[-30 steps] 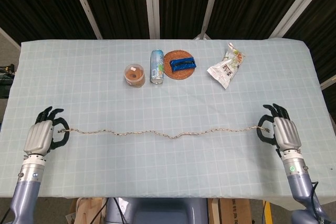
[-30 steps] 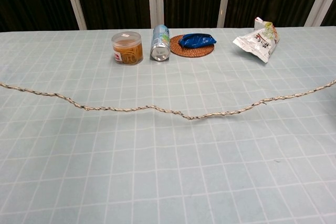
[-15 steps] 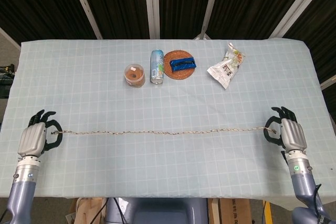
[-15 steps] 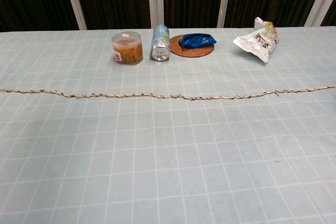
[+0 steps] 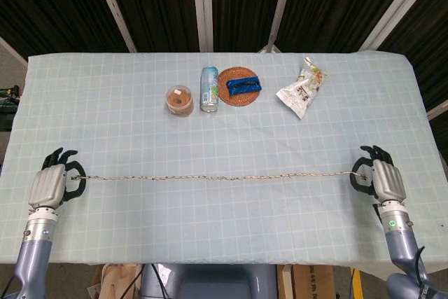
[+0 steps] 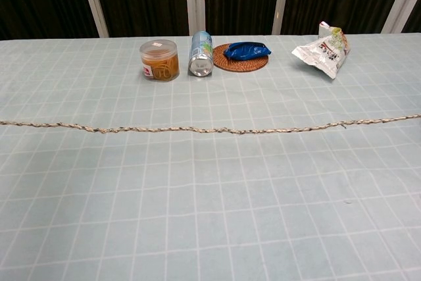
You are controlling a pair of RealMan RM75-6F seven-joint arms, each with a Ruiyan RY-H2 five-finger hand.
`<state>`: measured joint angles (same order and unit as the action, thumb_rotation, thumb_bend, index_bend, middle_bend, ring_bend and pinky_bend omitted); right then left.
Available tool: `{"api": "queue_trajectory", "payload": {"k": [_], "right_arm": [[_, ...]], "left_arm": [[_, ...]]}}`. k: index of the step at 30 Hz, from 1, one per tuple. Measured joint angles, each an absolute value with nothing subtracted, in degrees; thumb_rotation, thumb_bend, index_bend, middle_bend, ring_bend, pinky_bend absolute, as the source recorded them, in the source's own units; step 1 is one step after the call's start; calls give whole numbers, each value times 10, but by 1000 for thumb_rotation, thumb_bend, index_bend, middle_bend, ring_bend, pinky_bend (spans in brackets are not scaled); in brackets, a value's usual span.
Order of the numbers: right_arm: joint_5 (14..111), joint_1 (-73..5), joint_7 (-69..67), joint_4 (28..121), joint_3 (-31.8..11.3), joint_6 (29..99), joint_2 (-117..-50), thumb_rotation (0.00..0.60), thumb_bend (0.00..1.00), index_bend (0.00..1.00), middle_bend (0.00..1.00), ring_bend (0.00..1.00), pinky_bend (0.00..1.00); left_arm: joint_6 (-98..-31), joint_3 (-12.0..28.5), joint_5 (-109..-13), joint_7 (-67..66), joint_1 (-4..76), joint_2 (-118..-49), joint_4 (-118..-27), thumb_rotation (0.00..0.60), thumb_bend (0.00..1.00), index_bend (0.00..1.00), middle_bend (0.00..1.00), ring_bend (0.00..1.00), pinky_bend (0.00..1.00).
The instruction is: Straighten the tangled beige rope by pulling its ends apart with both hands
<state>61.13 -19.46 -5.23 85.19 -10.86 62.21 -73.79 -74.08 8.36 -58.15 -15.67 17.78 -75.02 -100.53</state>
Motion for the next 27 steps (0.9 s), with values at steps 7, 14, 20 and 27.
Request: {"api": "queue_trajectory", "payload": {"k": [7,14,20,27], "right_arm": [[611,-197,-42,840,-107,616,-747,600,467,646,185,0,0],[607,-199,-34,825,-107,610,-753,600,467,646,185,0,0],[600,-199,-29,815,-108,603,-755,600,468,614,185,0,0],[595,-201,-15,816,-104,589,-752,600,467,253,59,0,0]], "left_arm": [[-736,82,-584,-172,185,-764,-996,600,543,579,159,0,0],[-726,82,-572,-193,195,-785,-970,600,543,579,158,0,0],[-719,79,-563,-207,199,-796,-955,600,535,570,150,0,0],[-713,75,-554,-225,201,-794,-951,600,434,405,64,0,0]]}}
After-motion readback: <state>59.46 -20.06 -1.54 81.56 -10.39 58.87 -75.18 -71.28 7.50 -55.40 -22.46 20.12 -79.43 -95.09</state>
